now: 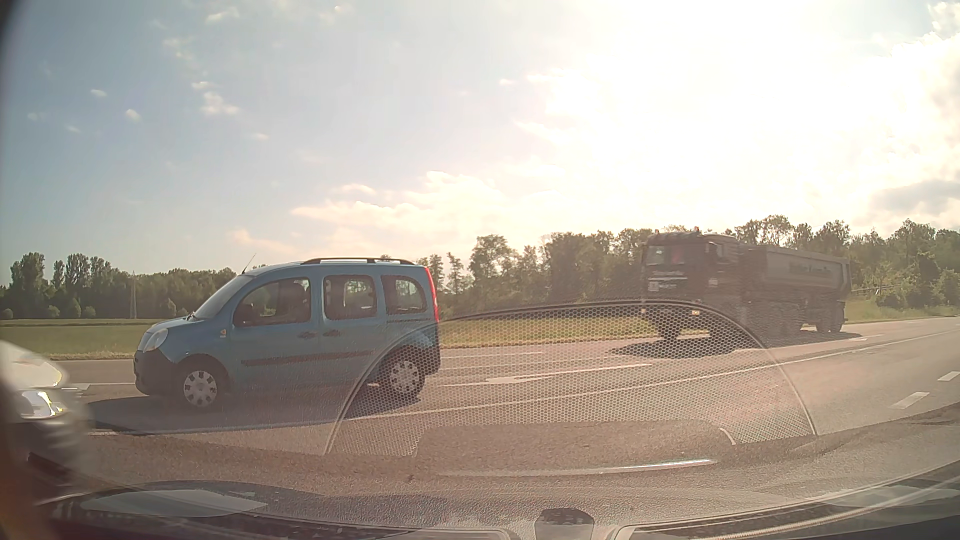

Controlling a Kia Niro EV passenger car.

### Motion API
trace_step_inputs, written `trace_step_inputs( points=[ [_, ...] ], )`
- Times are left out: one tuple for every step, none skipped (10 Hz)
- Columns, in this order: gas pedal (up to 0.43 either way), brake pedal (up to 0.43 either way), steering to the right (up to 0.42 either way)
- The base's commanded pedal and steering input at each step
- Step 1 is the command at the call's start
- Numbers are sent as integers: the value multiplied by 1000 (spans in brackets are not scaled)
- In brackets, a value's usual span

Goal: Follow the waypoints while adhering to traffic rules and regulations

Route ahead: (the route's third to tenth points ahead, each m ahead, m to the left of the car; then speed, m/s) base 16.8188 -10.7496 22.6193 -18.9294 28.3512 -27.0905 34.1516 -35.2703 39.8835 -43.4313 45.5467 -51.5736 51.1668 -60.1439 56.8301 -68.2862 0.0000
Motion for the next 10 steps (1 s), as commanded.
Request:
trace_step_inputs(
  points=[
    [0, 18, 279],
    [0, 12, 279],
    [0, 18, 279],
    [0, 18, 279],
    [0, 24, 279],
    [0, 30, 279],
    [0, 37, 279],
    [0, 43, 279],
    [0, 43, 279],
    [0, 49, 279]
  ],
)
